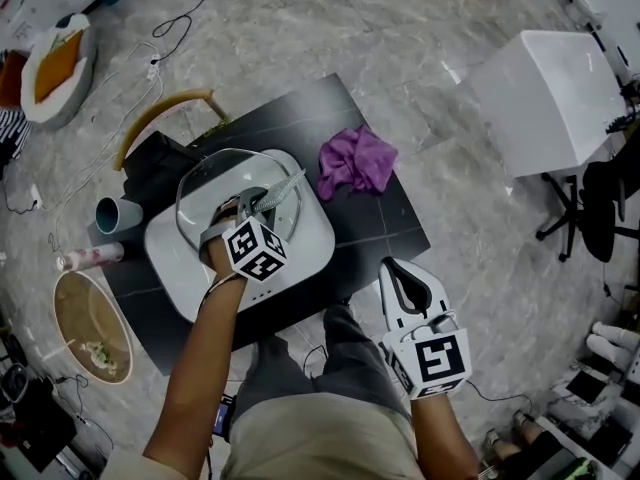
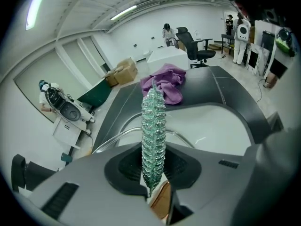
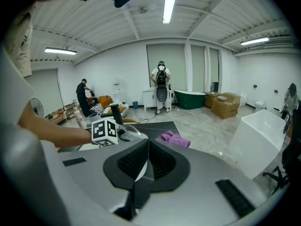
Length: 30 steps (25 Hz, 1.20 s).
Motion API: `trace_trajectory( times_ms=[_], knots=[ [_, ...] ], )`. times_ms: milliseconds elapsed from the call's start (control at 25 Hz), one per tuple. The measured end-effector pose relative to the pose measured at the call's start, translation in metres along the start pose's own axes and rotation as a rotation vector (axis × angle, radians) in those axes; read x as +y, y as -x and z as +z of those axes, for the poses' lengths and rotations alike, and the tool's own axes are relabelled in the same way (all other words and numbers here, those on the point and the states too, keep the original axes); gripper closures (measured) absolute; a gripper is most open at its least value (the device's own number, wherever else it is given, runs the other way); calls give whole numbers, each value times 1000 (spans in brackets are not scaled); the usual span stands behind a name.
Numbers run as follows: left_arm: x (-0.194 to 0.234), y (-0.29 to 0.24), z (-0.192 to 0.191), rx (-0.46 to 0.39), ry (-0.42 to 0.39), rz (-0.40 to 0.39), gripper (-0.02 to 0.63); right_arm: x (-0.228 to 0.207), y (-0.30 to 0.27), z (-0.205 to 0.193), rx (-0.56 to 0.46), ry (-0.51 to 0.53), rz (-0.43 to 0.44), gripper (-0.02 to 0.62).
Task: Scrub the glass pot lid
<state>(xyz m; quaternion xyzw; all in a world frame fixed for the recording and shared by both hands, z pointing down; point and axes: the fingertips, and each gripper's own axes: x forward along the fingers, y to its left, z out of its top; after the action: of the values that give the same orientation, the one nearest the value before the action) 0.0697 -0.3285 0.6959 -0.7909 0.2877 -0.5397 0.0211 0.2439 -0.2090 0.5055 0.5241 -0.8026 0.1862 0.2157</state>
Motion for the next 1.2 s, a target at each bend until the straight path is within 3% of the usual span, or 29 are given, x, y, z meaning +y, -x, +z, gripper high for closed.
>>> trace_trajectory(
  times_ms=[240,520,680,920,1200],
  knots=[
    [25,22,-24,7,31,54,520,14,-6,5,-7,17,29,571],
    [91,69,-110,82,169,214,520,38,-15,8,-3,44,74,571],
    [105,85,-152,132,215,256,520,49,-16,8,17,57,84,571],
    [86,86,-167,157,211,235,520,56,-15,12,34,72,87,571],
    [15,79,-188,201,230,128,518,55,-12,3,1,60,101,571]
  ],
)
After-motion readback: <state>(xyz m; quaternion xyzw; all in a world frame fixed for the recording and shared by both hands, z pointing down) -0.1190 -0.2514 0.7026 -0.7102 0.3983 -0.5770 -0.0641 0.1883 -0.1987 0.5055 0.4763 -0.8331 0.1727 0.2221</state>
